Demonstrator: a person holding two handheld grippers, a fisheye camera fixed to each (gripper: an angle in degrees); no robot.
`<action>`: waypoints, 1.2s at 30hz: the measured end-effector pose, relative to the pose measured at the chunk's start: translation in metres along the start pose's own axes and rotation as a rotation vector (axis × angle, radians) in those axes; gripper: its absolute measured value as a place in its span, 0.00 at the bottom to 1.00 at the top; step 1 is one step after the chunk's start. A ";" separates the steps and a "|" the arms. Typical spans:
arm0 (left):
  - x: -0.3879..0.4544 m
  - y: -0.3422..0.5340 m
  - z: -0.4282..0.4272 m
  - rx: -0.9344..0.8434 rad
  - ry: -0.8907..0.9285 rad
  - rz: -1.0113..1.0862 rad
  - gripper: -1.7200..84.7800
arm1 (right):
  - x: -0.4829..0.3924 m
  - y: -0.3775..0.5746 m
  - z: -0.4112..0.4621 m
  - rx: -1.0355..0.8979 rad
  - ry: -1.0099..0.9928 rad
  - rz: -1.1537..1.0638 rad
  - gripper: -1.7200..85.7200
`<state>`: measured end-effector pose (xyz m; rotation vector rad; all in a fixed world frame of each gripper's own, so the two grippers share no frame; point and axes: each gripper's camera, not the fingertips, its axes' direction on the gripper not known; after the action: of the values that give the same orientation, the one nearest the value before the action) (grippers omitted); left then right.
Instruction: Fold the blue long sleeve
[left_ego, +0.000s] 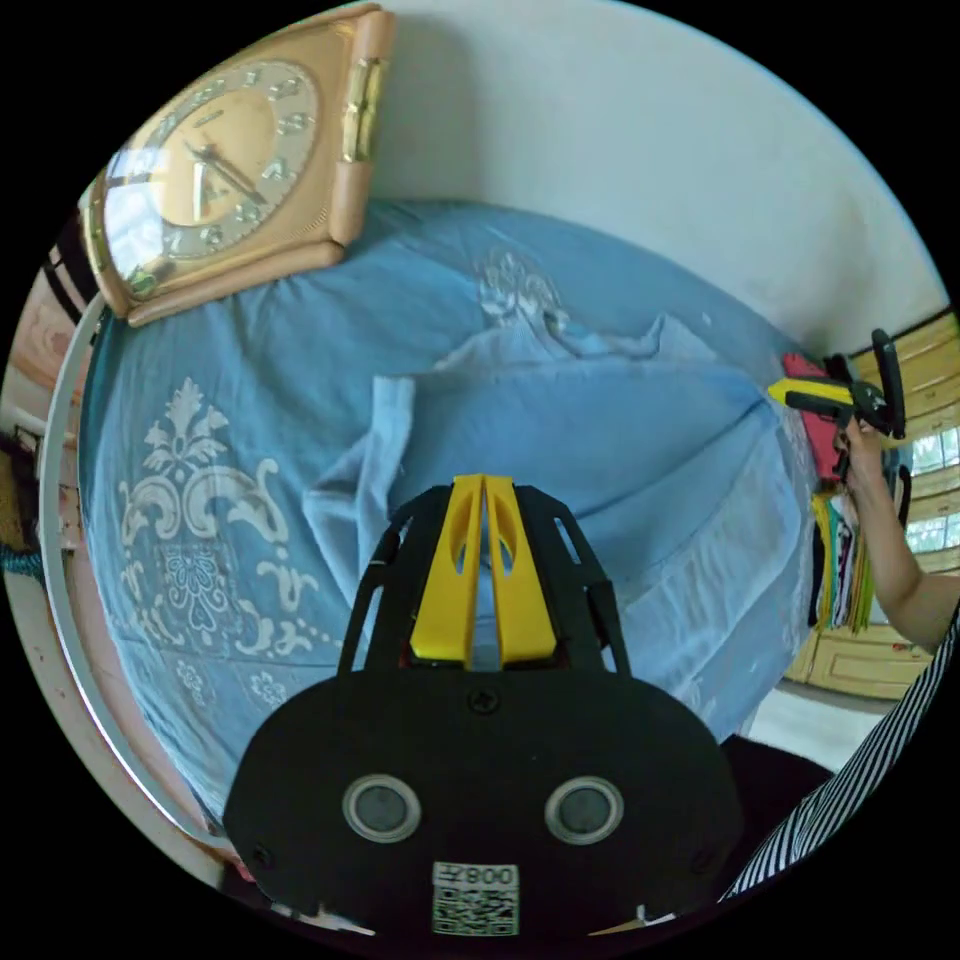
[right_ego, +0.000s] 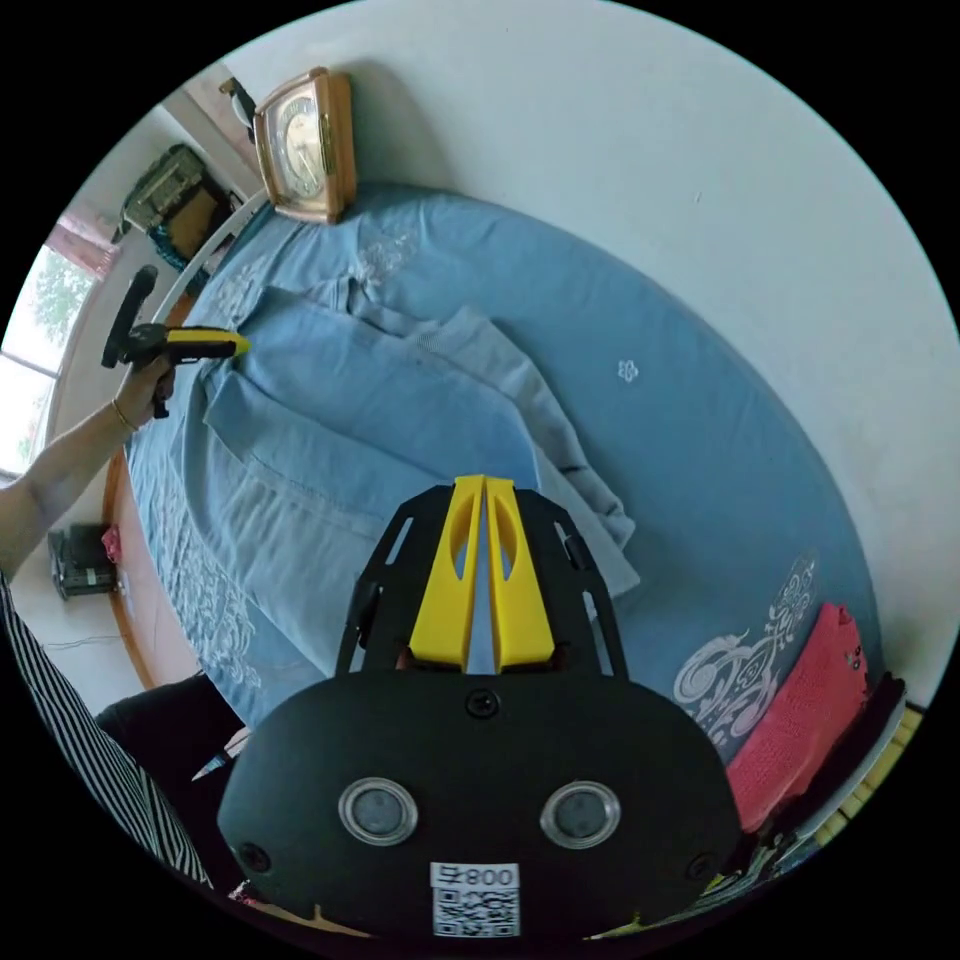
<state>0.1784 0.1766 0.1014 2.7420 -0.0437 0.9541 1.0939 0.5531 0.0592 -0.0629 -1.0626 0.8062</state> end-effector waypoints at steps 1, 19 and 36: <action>0.002 0.000 0.005 -0.026 -0.011 0.008 0.02 | 0.003 0.007 0.008 -0.033 0.001 -0.003 0.02; -0.042 -0.014 0.054 -0.040 -0.178 -0.144 0.02 | 0.102 -0.011 0.071 -0.166 0.239 0.038 0.02; -0.083 0.114 0.130 0.026 0.227 -0.177 0.09 | 0.116 0.152 0.180 -0.118 0.008 0.042 0.09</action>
<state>0.1802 0.0316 -0.0247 2.5879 0.2479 1.2128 0.8927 0.6758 0.1759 -0.1885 -1.1039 0.7795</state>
